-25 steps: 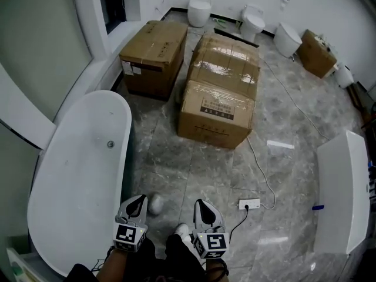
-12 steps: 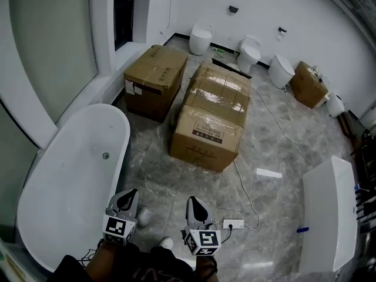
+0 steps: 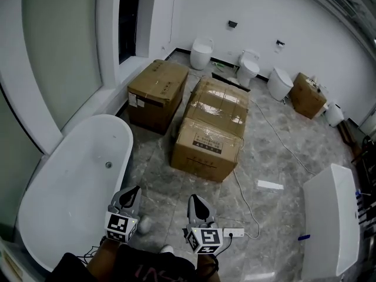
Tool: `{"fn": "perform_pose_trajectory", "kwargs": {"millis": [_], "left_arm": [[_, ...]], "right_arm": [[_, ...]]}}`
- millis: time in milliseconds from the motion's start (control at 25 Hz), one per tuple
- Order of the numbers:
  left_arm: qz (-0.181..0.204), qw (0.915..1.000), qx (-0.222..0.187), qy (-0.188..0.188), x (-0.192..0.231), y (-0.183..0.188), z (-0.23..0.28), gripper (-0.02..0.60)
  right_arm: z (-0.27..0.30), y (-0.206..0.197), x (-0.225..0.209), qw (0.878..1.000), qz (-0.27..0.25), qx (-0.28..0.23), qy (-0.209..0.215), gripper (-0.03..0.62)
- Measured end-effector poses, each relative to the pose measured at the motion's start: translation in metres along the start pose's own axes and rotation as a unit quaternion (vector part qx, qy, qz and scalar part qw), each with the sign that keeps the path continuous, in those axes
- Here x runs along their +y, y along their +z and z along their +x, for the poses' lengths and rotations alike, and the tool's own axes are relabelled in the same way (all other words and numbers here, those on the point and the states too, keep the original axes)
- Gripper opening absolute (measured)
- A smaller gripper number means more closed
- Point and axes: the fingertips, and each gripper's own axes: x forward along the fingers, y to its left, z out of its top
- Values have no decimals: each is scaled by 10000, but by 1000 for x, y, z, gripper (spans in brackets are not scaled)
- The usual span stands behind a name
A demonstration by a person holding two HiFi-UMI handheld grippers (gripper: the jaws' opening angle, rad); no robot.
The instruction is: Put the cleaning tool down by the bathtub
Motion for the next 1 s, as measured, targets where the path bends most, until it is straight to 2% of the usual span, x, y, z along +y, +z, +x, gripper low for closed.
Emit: {"fn": "perform_pose_trajectory", "kwargs": {"millis": [240,560,1000], "left_arm": [[48,10000,-77,20,-7,14,-3,0],[105,9997,-222,-28,-10,8,8,0],[205,9997,-155,-19,-10,9,16,0]], "right_arm": [[-6,15,-1,9999,-76,-112,45,21],[-1,21,-8,9995,-262,-165,54,20],[8,15,-17,9997,-208,-103,71,20]]}}
